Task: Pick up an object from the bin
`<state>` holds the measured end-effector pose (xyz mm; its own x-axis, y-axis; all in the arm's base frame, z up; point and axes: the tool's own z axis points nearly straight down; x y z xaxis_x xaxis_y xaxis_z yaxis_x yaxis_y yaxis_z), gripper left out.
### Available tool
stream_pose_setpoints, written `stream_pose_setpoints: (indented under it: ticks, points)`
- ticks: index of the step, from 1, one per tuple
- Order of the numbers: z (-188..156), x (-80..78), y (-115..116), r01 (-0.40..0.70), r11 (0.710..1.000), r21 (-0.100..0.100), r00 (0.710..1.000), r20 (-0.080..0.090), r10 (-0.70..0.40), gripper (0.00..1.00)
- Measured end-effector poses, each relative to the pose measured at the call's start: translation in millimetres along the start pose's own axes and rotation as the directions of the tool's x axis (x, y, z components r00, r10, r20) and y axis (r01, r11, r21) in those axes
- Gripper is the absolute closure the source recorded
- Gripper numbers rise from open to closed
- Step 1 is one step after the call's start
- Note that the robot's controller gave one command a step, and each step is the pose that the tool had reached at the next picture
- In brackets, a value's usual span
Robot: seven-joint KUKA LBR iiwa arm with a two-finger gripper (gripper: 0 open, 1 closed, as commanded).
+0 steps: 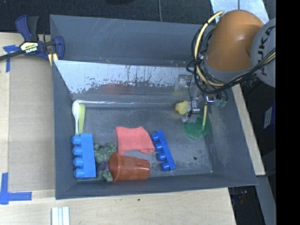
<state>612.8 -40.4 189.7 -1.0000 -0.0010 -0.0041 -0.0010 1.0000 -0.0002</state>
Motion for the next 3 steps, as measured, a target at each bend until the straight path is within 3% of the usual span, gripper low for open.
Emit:
stream_pose_setpoints:
  ticks: [1, 2, 3]
  points:
    - [0, 0.0, 0, 0.000, 1.000, 0.000, 1.000, 0.000, 0.000, 0.00]
    - [58, 8.2, 21, -0.001, 1.000, 0.000, 1.000, 0.007, 0.001, 0.00]
    - [89, 11.4, 43, -0.011, 1.000, 0.002, 1.000, 0.002, 0.011, 0.00]
